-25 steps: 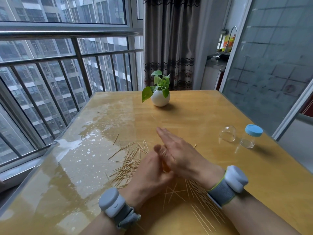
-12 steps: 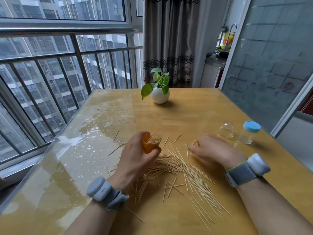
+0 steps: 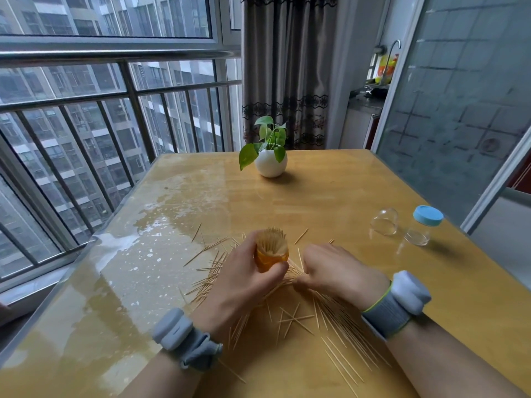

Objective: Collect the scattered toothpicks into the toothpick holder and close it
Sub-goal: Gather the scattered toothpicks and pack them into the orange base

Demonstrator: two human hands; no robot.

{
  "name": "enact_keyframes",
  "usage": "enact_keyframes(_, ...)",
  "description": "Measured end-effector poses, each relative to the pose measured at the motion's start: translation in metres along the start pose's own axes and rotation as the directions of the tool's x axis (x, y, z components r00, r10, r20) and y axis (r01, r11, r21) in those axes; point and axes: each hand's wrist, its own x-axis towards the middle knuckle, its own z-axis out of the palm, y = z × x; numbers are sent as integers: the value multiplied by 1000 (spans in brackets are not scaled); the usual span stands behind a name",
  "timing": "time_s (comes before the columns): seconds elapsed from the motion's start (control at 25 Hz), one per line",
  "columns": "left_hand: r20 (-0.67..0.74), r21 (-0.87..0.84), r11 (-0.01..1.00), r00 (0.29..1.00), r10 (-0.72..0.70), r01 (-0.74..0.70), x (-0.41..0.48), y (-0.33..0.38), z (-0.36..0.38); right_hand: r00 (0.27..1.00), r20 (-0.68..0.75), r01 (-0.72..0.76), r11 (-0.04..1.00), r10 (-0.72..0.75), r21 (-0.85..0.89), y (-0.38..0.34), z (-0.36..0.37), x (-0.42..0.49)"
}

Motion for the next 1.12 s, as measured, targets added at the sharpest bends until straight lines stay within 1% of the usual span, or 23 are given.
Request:
enact_keyframes(0.08,-23,68,998,1000,-1,2,1,-1,1,1000,-12,13,1000,-13,14,1,2,3)
enact_keyframes(0.12,-32,57,998,999,-17,19,2,-2,0,1000,-16,22,1000,-22,15,2,3,4)
enact_keyframes(0.16,-31,-26,998,998,-63,62,2,-3,-1,999,-20,33,999,-33,17,3,4,6)
enact_keyframes(0.2,-17,-156,980,992,-125,121,3,-3,-2,999,-20,43,999,-43,26,5,5,8)
enact_keyframes(0.24,11,-267,948,984,-177,173,3,-3,-2,999,-18,51,998,-51,44,7,6,10)
enact_keyframes(0.28,35,-336,920,978,-204,203,3,-3,-2,998,-14,57,996,-56,67,10,7,12)
enact_keyframes(0.4,56,-285,942,984,-169,178,1,-3,-1,996,9,86,984,-89,156,23,9,19)
enact_keyframes(0.44,65,-272,947,985,-162,174,0,-2,0,996,-1,90,970,-92,225,30,6,21)
enact_keyframes(0.48,68,-259,952,987,-149,161,0,-3,0,996,-38,94,938,-86,334,36,1,20)
enact_keyframes(0.52,70,-241,958,988,-140,153,0,-4,1,993,-99,104,872,-64,478,42,-6,18)
enact_keyframes(0.56,69,-212,968,990,-124,136,0,-4,2,983,-178,146,756,-40,639,44,-12,16)
enact_keyframes(0.6,67,-178,978,993,-101,112,0,-3,3,965,-261,224,582,-21,782,43,-17,13)
enact_keyframes(0.64,69,-146,986,995,-76,86,-1,-3,5,942,-337,312,381,-2,870,37,-20,9)
enact_keyframes(0.68,76,-125,990,996,-57,66,-2,-3,7,913,-407,392,222,25,893,28,-21,6)
enact_keyframes(0.72,86,-114,992,995,-44,53,-3,-3,9,880,-470,457,151,63,876,18,-18,4)
enact_keyframes(0.76,97,-105,993,995,-35,45,-3,-2,10,847,-524,508,151,96,848,9,-14,5)
enact_keyframes(0.8,106,-98,995,994,-25,36,-4,-2,10,814,-568,544,186,120,818,2,-8,6)
enact_keyframes(0.92,95,-122,992,995,-5,16,-3,-3,11,740,-662,594,343,121,727,-1,8,11)
enact_keyframes(1.0,58,-140,990,998,-2,10,-3,-2,10,732,-678,600,411,64,686,-2,13,13)
enact_keyframes(1.12,-31,-136,990,999,-28,23,-2,0,7,753,-654,594,497,-67,633,-8,19,14)
